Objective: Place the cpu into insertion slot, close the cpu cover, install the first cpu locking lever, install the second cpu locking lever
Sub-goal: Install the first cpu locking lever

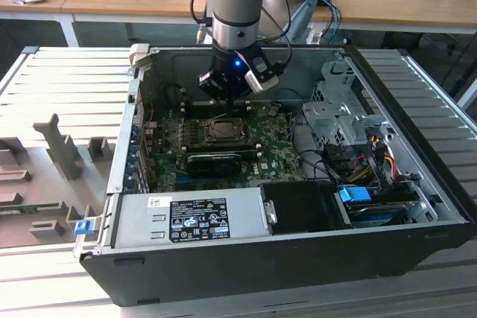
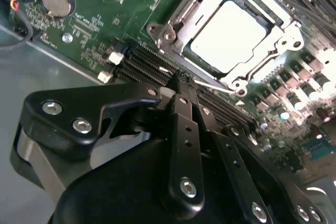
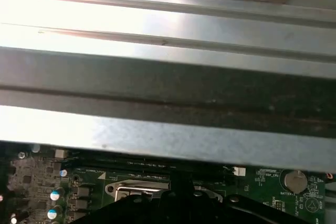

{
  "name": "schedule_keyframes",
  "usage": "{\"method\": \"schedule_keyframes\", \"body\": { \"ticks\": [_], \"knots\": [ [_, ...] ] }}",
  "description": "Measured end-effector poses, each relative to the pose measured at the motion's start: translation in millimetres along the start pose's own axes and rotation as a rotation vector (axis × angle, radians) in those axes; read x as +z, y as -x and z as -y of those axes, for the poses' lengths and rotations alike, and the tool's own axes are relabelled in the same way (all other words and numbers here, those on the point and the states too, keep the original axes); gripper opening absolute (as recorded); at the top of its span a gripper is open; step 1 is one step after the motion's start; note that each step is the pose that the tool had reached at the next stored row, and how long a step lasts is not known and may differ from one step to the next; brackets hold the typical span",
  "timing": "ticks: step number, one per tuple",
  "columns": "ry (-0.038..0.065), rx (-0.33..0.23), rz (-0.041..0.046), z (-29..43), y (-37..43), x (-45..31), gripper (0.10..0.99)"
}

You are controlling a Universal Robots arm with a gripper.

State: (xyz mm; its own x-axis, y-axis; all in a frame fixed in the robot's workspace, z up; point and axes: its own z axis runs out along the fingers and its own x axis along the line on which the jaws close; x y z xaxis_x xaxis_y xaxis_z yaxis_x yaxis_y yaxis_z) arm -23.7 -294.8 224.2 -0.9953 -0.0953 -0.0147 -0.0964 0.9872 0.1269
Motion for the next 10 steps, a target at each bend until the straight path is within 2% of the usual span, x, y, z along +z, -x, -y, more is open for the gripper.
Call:
{"method": "schedule_keyframes", "body": {
  "ticks": [3, 7, 10],
  "knots": [
    [0.008, 0.0, 0.0009, -0.8, -2.4, -4.2, 0.106],
    [0.019, 0.0, 0.002, -0.8, -3.3, -3.4, 0.106],
    [0.02, 0.0, 0.0021, -0.7, -3.3, -1.7, 0.106]
  ]
}}
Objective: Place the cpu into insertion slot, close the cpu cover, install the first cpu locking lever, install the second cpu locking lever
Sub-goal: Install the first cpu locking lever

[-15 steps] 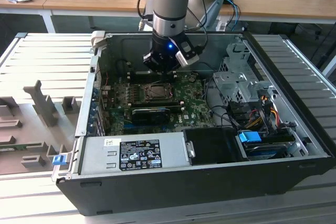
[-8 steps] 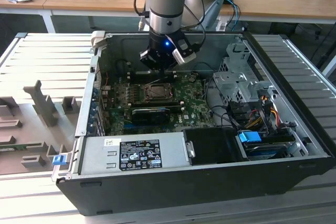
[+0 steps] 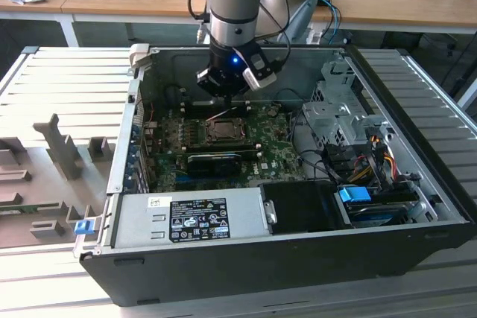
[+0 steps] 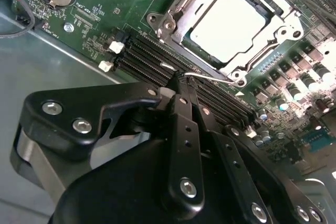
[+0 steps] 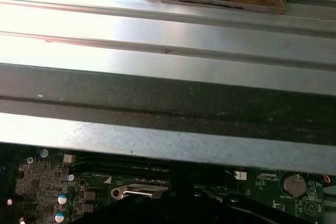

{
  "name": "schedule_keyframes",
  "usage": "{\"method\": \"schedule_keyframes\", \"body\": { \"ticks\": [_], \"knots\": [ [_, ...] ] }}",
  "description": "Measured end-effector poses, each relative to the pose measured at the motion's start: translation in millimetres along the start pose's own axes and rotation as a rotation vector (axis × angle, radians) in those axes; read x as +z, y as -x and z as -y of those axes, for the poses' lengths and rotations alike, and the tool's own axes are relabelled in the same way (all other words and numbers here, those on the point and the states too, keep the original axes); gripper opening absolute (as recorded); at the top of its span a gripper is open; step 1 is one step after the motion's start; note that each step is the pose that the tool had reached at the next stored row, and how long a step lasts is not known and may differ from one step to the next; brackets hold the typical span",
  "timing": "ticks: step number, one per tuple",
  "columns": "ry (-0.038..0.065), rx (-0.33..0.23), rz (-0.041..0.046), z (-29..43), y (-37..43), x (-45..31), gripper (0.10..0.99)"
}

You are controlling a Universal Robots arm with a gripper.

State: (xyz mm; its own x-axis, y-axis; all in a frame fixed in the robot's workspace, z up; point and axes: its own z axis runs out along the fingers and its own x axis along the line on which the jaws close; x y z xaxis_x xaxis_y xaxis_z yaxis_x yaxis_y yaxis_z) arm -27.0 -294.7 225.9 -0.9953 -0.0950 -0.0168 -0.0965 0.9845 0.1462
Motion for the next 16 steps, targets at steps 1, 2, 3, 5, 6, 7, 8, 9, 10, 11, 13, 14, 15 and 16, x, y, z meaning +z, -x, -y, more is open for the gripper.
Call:
{"method": "schedule_keyframes", "body": {
  "ticks": [1, 2, 3, 5, 6, 7, 8, 9, 10, 11, 13, 14, 15, 16],
  "knots": [
    [0.0, 0.0, 0.0001, 0.1, 0.0, 0.5, 0.106],
    [0.0, 0.0, 0.0001, 0.3, 0.4, 1.7, 0.106],
    [0.0, 0.0, 0.0001, 0.4, 0.7, 2.3, 0.106],
    [0.0, 0.0, 0.0001, 0.8, 2.5, 3.9, 0.106],
    [0.0, 0.0, 0.0001, 1.0, 3.7, 4.5, 0.106],
    [0.0, 0.0, 0.0001, 1.3, 5.0, 5.3, 0.106],
    [0.0, 0.0, 0.0002, 1.6, 5.8, 6.7, 0.106],
    [0.0, 0.0, 0.0003, 1.9, 5.9, 8.4, 0.106],
    [0.0, 0.0, 0.0003, 2.1, 6.0, 9.6, 0.106],
    [0.0, 0.0, 0.0003, 2.4, 6.1, 11.1, 0.106],
    [0.0, 0.0, 0.0004, 2.7, 6.4, 12.8, 0.106],
    [0.0, 0.0, 0.0002, 2.8, 6.4, 13.2, 0.106],
    [0.0, 0.0, 0.0003, 2.8, 6.4, 13.4, 0.106],
    [0.0, 0.0, 0.0003, 2.9, 6.5, 13.7, 0.106]
  ]
}}
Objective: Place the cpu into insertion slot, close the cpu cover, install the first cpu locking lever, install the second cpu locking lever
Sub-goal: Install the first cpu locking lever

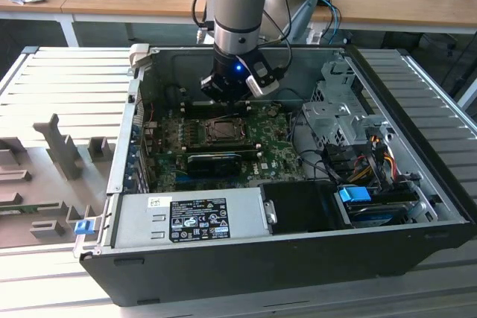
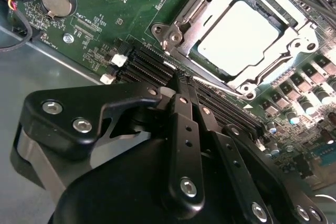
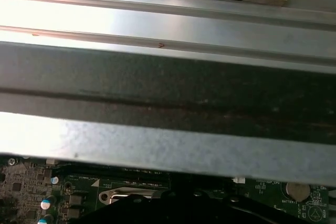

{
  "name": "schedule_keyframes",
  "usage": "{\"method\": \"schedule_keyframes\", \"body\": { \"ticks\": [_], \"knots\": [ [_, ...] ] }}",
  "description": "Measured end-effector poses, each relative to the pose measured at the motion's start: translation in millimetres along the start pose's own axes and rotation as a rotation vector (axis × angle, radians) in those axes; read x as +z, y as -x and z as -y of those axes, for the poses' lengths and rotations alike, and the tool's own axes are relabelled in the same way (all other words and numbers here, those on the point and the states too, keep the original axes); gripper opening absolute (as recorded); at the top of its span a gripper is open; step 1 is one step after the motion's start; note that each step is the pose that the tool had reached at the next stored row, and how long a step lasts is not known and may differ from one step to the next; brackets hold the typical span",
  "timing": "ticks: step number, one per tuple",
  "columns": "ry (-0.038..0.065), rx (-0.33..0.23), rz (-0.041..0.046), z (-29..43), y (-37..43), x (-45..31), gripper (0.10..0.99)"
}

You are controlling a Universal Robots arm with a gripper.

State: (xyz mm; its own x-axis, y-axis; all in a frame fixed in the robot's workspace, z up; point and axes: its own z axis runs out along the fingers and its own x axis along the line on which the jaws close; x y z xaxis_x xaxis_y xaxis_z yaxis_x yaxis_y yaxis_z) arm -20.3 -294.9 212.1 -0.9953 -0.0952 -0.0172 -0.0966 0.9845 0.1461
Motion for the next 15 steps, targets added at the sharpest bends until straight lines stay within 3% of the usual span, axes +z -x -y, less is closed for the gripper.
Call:
{"method": "schedule_keyframes", "body": {
  "ticks": [15],
  "knots": [
    [0.0, 0.0, 0.0, 0.8, 0.5, 5.2, 0.106]
  ]
}}
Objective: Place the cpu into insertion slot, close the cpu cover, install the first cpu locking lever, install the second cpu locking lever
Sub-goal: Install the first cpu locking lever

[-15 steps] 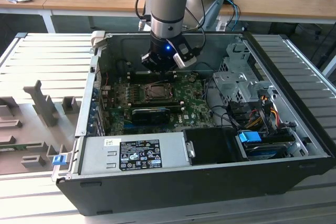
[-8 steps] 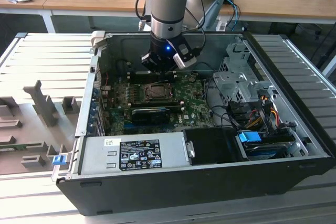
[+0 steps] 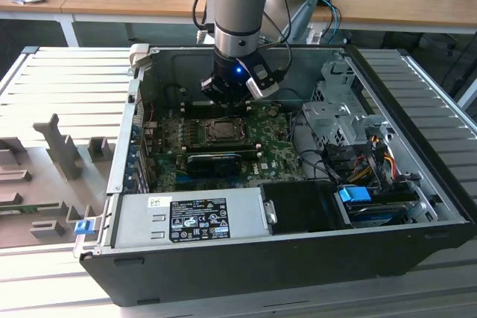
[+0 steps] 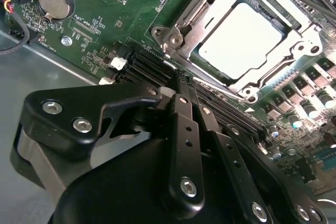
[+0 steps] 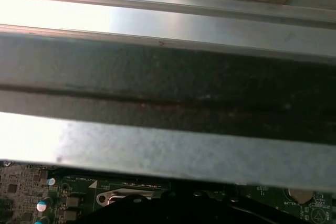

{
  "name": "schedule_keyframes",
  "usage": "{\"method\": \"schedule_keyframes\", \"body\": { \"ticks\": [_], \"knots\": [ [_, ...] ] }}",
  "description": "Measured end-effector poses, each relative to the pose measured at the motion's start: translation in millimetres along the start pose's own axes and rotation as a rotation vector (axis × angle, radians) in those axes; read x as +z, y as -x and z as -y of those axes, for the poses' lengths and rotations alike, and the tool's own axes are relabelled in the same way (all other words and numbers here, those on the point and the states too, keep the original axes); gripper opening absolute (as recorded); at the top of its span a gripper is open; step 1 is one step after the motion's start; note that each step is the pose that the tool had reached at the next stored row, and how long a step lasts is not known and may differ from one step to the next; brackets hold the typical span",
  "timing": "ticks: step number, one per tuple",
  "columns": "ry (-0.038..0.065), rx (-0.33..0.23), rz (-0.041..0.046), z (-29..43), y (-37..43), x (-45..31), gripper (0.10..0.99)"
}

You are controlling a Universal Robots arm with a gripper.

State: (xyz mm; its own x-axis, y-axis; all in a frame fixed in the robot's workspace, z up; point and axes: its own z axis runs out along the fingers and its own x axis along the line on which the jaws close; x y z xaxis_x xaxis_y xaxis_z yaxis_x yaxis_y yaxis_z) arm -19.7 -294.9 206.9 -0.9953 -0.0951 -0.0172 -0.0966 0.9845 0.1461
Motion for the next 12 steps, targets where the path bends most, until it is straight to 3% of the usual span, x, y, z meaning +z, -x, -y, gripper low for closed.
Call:
{"method": "schedule_keyframes", "body": {
  "ticks": [6, 12],
  "knots": [
    [-0.001, 0.0, -0.0001, 0.5, 1.7, 2.4, 0.106],
    [-0.01, 0.0, -0.0011, 0.9, 2.0, 4.4, 0.106]
  ]
}}
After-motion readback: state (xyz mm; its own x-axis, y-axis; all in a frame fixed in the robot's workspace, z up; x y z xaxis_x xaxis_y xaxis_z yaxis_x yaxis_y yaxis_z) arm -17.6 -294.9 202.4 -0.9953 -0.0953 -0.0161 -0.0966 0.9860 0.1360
